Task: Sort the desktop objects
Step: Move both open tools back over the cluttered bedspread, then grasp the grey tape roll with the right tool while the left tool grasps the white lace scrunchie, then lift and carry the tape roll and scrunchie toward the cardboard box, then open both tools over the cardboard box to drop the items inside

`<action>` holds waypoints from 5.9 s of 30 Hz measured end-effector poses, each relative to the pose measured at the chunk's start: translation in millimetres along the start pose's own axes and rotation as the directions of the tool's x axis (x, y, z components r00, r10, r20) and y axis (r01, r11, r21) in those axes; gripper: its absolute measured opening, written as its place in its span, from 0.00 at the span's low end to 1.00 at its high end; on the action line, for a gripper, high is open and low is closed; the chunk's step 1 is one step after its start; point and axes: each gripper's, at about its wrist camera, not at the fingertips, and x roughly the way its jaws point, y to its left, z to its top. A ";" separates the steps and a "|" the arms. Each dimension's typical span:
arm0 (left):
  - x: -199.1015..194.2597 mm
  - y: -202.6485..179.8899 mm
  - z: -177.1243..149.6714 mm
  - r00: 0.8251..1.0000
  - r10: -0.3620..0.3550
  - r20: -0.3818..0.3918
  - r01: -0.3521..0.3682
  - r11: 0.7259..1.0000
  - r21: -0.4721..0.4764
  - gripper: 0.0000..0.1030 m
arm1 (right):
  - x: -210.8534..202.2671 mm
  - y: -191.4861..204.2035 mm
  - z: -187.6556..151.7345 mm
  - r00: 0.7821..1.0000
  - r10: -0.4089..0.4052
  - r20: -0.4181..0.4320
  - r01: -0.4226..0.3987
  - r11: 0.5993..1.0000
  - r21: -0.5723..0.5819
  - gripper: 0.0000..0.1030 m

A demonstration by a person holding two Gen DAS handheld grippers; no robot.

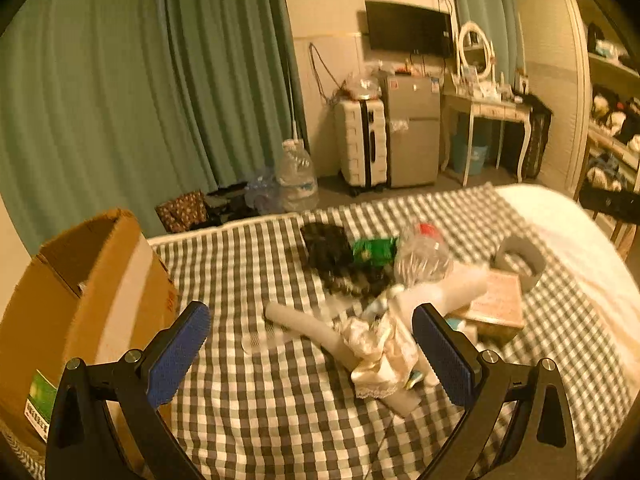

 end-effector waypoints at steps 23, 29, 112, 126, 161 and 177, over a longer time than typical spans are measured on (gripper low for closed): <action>73.7 -28.6 -29.6 0.989 -0.034 -0.141 0.040 0.998 0.039 0.90 | 112.2 -42.5 -27.3 0.953 -0.092 -0.287 0.112 0.992 0.052 0.55; 76.7 -32.2 -31.2 0.980 -0.082 -0.181 0.091 0.995 0.042 0.64 | 138.5 -42.4 -40.7 0.932 -0.085 -0.353 0.103 0.994 0.031 0.50; -147.0 181.5 32.7 0.962 0.152 0.229 -0.129 0.985 -0.112 0.12 | -128.4 225.7 27.2 0.968 0.199 0.150 -0.173 0.970 -0.173 0.03; -137.4 271.1 9.0 0.965 0.222 0.138 -0.193 0.961 -0.197 0.12 | -127.9 323.2 4.1 0.943 0.315 0.110 -0.269 0.912 -0.309 0.03; -39.1 303.3 -38.3 0.977 0.147 -0.152 -0.184 0.945 -0.270 0.15 | 25.9 459.1 -60.4 0.922 0.310 -0.232 -0.384 0.810 -0.444 0.09; -62.9 307.4 -23.8 0.977 0.198 -0.081 -0.214 0.929 -0.301 0.58 | 9.5 451.9 -60.4 0.926 0.285 -0.249 -0.372 0.800 -0.471 0.68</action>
